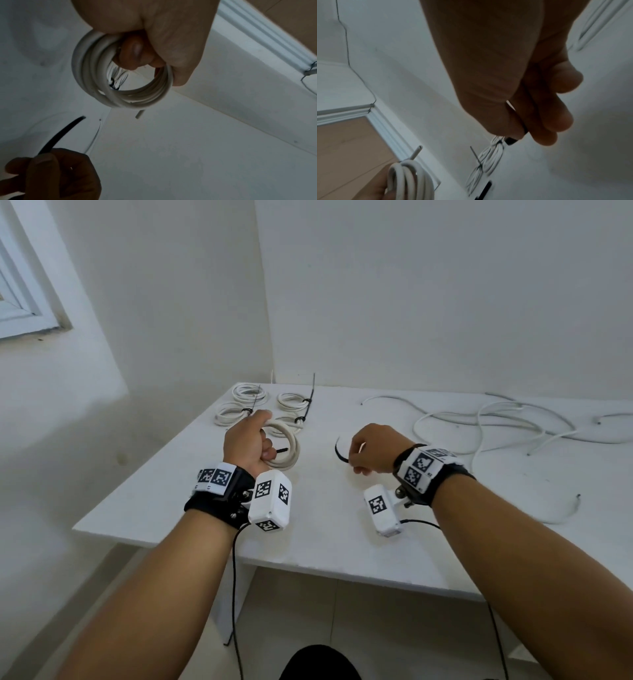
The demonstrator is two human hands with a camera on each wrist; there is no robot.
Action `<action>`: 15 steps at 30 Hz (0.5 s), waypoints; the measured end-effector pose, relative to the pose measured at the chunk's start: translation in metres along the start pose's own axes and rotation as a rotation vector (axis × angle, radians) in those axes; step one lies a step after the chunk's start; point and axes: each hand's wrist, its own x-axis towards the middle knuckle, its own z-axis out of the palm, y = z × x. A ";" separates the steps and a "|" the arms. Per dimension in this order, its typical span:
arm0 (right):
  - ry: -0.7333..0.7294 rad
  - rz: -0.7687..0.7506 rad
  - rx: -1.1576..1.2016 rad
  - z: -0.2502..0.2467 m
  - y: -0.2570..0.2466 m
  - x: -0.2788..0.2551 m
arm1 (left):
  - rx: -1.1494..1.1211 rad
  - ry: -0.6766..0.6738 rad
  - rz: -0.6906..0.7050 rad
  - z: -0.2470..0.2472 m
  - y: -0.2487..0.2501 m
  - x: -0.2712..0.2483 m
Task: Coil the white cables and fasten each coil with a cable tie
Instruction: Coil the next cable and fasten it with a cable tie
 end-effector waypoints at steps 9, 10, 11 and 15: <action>0.218 0.211 0.174 -0.026 0.081 -0.013 | 0.027 -0.173 -0.087 0.113 -0.042 -0.015; 0.247 0.229 0.181 -0.029 0.086 -0.013 | 0.034 -0.191 -0.091 0.124 -0.045 -0.017; 0.273 0.242 0.188 -0.033 0.091 -0.014 | 0.037 -0.207 -0.097 0.134 -0.048 -0.018; 0.347 0.280 0.275 -0.041 0.108 -0.013 | 0.043 -0.252 -0.130 0.161 -0.058 -0.021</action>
